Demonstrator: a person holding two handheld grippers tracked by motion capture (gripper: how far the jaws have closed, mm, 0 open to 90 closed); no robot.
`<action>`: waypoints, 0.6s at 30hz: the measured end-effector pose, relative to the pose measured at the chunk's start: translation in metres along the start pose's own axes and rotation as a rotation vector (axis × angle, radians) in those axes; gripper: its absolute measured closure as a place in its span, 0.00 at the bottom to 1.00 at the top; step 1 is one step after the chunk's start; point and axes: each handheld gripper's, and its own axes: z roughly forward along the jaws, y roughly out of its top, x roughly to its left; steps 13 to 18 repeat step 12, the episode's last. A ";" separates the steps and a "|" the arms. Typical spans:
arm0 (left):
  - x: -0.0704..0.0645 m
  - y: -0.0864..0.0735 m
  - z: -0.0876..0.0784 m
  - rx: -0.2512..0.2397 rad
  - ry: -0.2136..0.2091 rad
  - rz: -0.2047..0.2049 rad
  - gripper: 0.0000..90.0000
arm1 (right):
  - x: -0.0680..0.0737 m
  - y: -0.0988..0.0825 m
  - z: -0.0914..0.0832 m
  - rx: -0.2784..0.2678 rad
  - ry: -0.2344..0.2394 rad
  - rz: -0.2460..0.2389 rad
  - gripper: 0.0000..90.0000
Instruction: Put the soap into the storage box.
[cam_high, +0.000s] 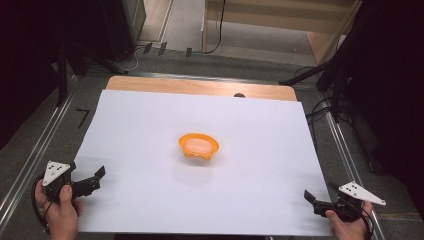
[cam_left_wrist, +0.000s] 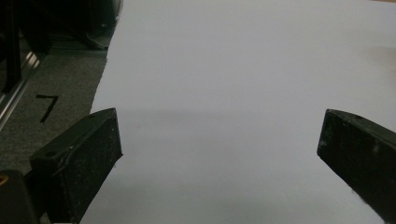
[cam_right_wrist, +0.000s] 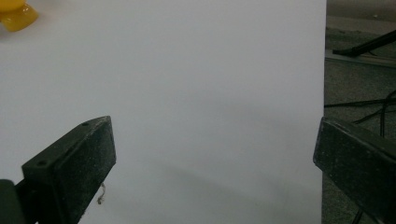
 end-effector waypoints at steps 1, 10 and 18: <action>0.000 0.000 0.000 0.000 0.000 -0.002 0.00 | 0.000 -0.001 0.000 -0.003 0.001 0.001 0.00; 0.000 0.000 0.001 0.010 -0.001 0.002 0.00 | 0.002 -0.008 0.003 -0.012 -0.027 -0.008 0.00; 0.000 0.000 0.001 0.009 -0.001 0.000 0.00 | 0.001 -0.008 0.002 -0.024 -0.033 -0.002 0.00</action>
